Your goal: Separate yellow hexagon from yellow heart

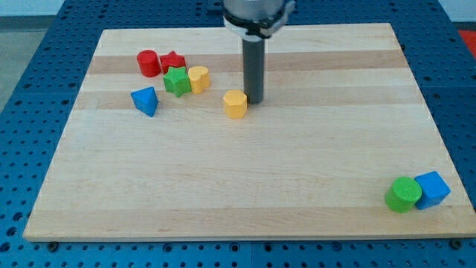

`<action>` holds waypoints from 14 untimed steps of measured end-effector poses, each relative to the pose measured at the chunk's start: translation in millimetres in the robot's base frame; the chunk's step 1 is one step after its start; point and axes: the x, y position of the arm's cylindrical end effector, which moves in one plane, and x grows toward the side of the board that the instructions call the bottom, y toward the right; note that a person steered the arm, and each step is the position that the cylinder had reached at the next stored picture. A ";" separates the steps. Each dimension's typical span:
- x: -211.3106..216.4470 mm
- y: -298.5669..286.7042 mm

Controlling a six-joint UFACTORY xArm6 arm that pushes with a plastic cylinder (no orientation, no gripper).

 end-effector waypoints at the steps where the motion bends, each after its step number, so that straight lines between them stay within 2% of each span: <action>1: 11.1 9.0; 3: -57.0 -24.3; 4: -50.3 -61.3; 5: -24.2 -73.1; 6: -2.0 -28.2; 7: 6.2 46.0; 8: 9.7 65.3; 10: -10.9 -0.5; 11: 11.2 -26.3; 12: 35.8 -15.4; 14: 37.8 105.9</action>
